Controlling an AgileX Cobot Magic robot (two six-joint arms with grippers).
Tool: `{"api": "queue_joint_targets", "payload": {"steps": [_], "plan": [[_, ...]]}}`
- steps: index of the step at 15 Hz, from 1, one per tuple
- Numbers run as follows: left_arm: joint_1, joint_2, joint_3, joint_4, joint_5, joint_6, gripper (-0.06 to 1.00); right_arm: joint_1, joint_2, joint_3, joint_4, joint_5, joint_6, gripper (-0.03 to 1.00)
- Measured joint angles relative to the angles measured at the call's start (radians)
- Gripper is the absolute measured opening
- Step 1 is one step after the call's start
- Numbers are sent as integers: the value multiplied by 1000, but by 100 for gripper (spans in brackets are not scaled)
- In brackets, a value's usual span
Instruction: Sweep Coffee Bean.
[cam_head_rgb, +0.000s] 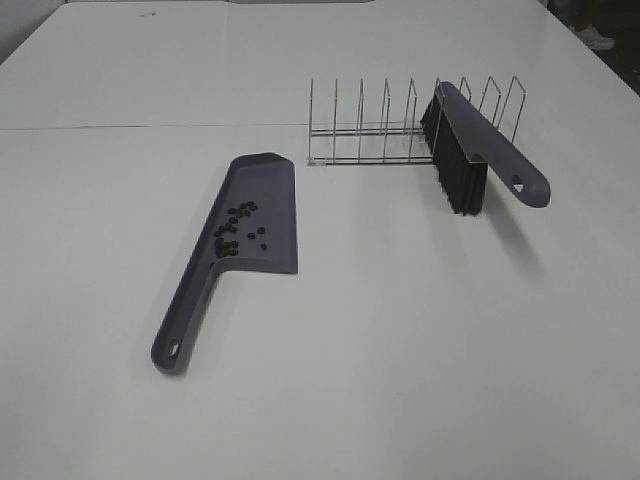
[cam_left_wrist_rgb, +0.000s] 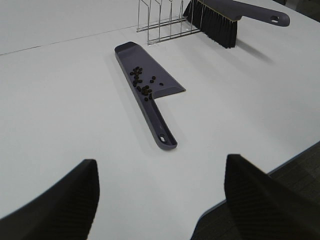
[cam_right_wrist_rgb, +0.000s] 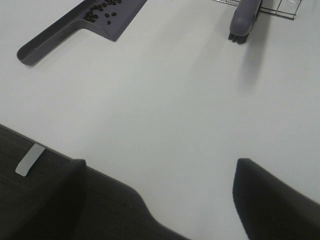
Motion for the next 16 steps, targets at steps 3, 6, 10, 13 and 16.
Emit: {"api": "queue_joint_targets", "payload": {"steps": [3, 6, 10, 13, 16], "plan": [[9, 0, 0, 0, 0, 1, 67, -8, 0, 0, 1, 0, 0, 71], [218, 0, 0, 0, 0, 1, 67, -130, -6, 0, 3, 0, 0, 71], [441, 0, 0, 0, -1, 1, 67, -265, -164, 0, 3, -1, 0, 71], [442, 0, 0, 0, -1, 1, 67, -267, -200, 0, 4, 1, 0, 71], [442, 0, 0, 0, -1, 1, 67, -267, -200, 0, 5, 1, 0, 71]]}}
